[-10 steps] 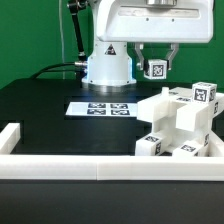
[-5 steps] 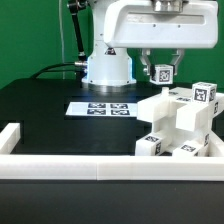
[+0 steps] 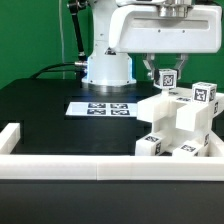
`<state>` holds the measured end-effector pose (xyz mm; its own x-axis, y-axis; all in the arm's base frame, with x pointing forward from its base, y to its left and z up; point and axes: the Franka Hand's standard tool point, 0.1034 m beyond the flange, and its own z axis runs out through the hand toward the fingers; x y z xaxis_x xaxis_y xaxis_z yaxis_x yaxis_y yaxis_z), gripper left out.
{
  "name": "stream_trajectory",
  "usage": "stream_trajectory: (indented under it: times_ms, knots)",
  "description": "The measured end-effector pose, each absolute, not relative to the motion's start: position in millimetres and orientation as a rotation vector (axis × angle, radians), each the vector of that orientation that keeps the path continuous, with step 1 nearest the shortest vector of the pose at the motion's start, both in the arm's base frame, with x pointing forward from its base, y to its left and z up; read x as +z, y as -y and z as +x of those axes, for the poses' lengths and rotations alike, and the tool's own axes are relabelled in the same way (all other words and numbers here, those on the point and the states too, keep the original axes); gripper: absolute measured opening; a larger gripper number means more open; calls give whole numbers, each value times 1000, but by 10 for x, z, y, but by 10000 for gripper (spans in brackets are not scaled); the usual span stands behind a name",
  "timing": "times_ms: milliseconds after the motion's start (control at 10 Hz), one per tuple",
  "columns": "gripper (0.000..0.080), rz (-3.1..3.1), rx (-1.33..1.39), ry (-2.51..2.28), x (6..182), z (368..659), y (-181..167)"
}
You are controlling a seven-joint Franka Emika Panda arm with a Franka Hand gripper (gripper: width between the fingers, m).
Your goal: Assemble chair
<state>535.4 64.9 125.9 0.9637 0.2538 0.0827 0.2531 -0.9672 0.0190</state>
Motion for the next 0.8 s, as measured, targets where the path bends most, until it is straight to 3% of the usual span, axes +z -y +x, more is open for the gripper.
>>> stream_trajectory:
  times_ms: [800]
  knots:
    - [288,3097,117,-402,1186,5376,-609]
